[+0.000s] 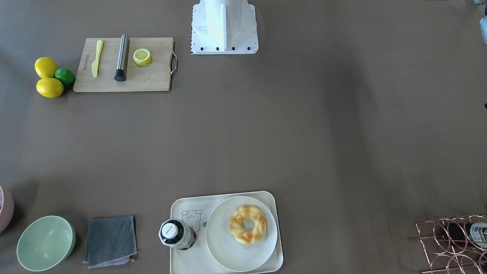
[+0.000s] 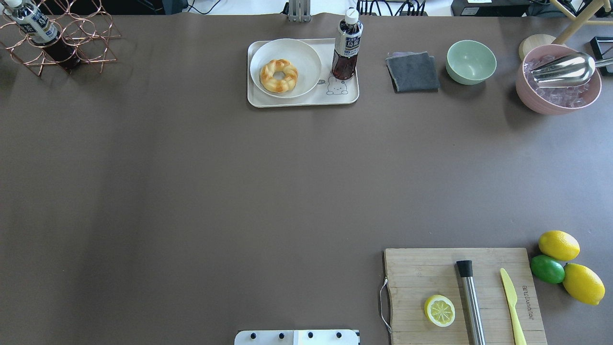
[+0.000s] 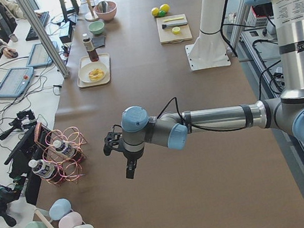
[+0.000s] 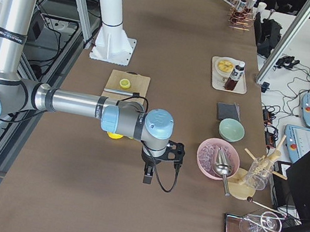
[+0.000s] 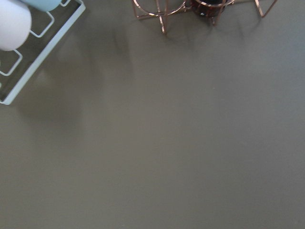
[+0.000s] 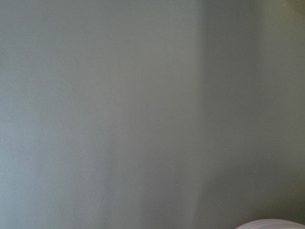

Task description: Place donut on tray

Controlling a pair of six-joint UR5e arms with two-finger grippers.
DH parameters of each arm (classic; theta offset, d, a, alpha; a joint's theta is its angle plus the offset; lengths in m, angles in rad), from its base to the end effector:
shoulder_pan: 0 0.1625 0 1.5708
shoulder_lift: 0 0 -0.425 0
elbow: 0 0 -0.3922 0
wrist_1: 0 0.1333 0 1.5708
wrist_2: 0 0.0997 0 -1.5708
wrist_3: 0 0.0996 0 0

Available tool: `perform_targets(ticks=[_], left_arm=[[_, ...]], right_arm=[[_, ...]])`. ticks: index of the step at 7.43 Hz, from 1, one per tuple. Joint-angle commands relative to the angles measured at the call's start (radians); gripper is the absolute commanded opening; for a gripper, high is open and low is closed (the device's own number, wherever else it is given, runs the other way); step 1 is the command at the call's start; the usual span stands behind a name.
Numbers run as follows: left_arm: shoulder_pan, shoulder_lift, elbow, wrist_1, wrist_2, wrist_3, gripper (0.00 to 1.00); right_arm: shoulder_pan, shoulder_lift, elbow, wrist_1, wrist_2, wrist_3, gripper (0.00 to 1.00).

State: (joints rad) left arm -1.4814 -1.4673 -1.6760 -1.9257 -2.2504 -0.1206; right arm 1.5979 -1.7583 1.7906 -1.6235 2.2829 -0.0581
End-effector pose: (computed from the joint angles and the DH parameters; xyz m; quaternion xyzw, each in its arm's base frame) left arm -0.0286 -0.4732 0.6223 0.1319 0.3437 0.0446 0.9287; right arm 0.0793 -0.4089 0.6448 0.0053 -0.3486 -0.0110 0.9372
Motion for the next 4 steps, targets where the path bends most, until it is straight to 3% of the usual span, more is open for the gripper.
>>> perform_targets(ticks=[1, 4], left_arm=[[-0.028, 0.009, 0.004, 0.002, 0.048, 0.088, 0.98], [-0.056, 0.015, 0.013, -0.015, 0.045, 0.098, 0.98]], right_arm=[[0.004, -0.012, -0.022, 0.010, -0.005, -0.002, 1.00], [-0.010, 0.020, -0.022, -0.004, 0.000, 0.007, 1.00]])
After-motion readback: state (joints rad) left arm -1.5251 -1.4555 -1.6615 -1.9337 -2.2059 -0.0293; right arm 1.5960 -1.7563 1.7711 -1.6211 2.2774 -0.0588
